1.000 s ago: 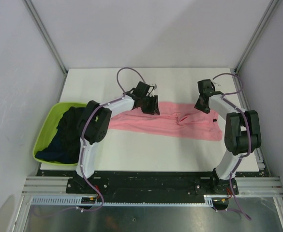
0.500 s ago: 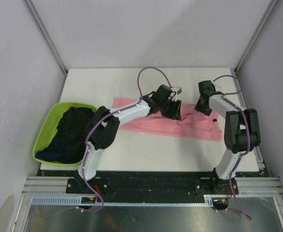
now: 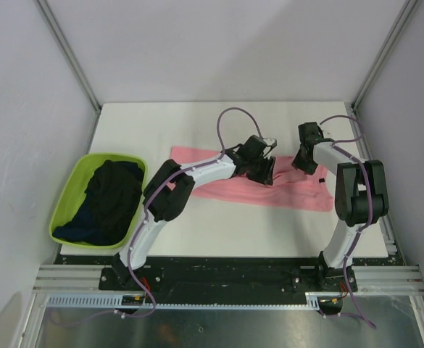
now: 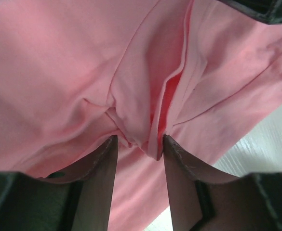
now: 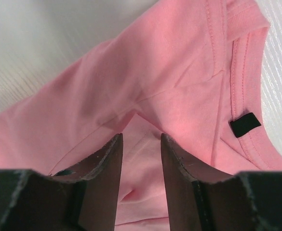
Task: Fold and stack the t-shirts
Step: Fold the other side of the tshirt into a rectangle
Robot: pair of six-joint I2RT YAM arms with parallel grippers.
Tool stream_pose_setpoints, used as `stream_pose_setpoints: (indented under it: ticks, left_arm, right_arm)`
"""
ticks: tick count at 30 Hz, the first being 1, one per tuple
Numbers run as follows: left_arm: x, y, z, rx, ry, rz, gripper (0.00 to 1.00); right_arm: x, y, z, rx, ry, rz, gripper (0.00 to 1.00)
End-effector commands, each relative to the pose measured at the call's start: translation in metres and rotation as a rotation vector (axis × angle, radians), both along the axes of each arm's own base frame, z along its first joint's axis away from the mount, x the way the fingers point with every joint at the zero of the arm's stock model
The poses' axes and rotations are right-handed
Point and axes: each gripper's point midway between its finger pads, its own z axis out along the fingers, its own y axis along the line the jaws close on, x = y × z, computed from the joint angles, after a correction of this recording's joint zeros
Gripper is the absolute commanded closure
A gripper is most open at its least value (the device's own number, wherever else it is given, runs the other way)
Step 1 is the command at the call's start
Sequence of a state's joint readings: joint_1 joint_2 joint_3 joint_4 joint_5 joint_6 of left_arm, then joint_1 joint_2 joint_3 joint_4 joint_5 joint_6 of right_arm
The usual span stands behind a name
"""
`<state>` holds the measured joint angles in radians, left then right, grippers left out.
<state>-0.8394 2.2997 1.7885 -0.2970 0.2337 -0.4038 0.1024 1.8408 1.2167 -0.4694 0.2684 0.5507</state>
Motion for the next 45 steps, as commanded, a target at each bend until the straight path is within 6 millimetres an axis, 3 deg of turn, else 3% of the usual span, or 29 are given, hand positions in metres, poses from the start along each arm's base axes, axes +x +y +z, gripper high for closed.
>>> stream_pose_setpoints:
  ticks: [1,15,20,31,33,39,45]
  left_arm:
    - [0.011,-0.015,0.023,-0.039,-0.064,0.024,0.55]
    - [0.007,-0.013,0.039,-0.053,-0.078,0.030,0.95]
    - [0.004,-0.013,0.045,-0.066,-0.069,0.030,1.00]
    - [0.001,-0.010,0.065,-0.092,-0.081,0.034,0.99]
    - [0.001,-0.010,0.067,-0.094,-0.084,0.034,0.98]
    - [-0.002,-0.005,0.059,-0.075,-0.074,0.035,0.98]
    - [-0.005,-0.002,0.050,-0.062,-0.061,0.014,0.98]
  right_arm:
    - [0.003,-0.001,0.002,0.002,-0.017,-0.014,0.60]
    - [-0.002,-0.004,0.016,-0.010,-0.029,-0.020,0.97]
    - [-0.006,-0.005,0.029,-0.016,-0.045,-0.025,1.00]
    - [-0.029,-0.007,0.046,-0.017,-0.069,-0.031,1.00]
    - [-0.028,-0.006,0.044,-0.011,-0.077,-0.019,0.95]
    - [-0.012,-0.001,0.029,0.015,-0.102,0.019,0.69]
    - [0.003,-0.003,0.020,0.010,-0.128,0.028,0.58]
